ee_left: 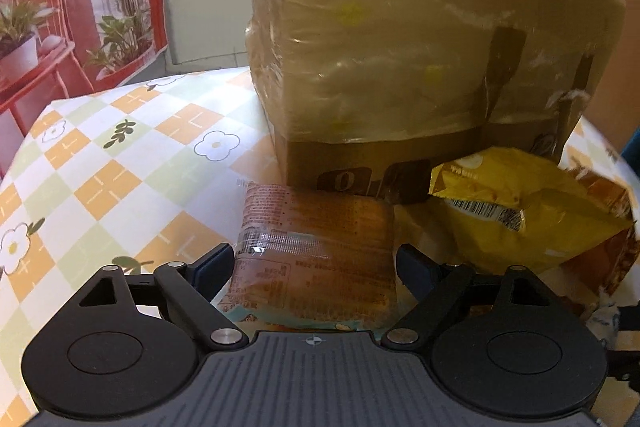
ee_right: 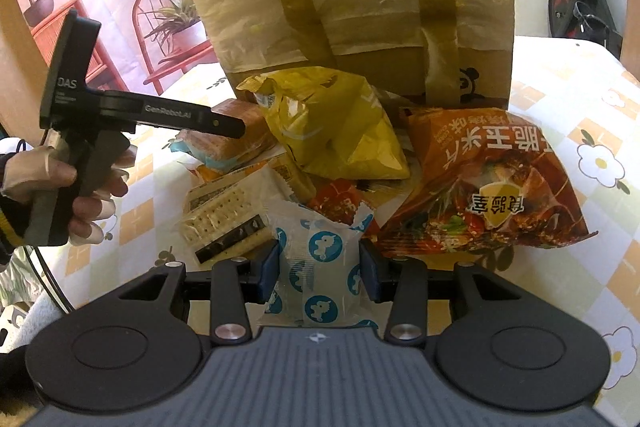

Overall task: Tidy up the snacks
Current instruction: 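Lift both held snacks and carry them over the cardboard box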

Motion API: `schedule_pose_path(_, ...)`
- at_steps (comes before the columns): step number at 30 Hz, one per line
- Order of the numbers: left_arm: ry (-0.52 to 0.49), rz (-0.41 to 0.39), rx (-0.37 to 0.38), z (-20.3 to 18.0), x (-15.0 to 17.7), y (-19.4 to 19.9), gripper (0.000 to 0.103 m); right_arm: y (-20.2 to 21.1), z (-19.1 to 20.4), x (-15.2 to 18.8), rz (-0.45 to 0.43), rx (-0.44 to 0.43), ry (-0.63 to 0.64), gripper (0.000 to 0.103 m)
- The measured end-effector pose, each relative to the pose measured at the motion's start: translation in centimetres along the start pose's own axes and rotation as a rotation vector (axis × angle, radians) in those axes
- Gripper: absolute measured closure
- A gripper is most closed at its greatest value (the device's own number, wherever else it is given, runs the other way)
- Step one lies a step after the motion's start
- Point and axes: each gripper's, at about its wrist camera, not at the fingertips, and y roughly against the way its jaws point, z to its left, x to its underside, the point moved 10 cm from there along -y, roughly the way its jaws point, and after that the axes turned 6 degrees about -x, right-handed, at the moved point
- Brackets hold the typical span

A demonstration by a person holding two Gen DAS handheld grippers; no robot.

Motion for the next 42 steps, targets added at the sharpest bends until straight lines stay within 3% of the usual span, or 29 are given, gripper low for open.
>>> schedule_pose_path(7, -0.031, 0.016, -0.025, -0.1, 0.2, -0.8, 0.012, -0.3, -0.1, 0.1, 0.004, -0.007, -0.004, 0.059)
schedule_pose_path(11, -0.017, 0.003, -0.009, 0.2, 0.0, -0.3, 0.024, -0.3, -0.3, 0.1, 0.002, -0.006, -0.013, 0.059)
schedule_pose_path(14, 0.000, -0.013, -0.014, 0.8, 0.0, 0.4, 0.026, -0.2, -0.5, 0.1, -0.002, -0.004, -0.023, 0.059)
schedule_pose_path(31, 0.062, -0.144, -0.020, 3.2, -0.9, 8.2, 0.026, 0.3, 0.1, -0.6, -0.022, -0.014, -0.007, 0.059)
schedule_pose_path(42, 0.101, -0.254, 0.014, 1.9, -2.8, 12.7, 0.025, 2.5, 1.3, -3.3, -0.103, -0.027, 0.039, 0.059)
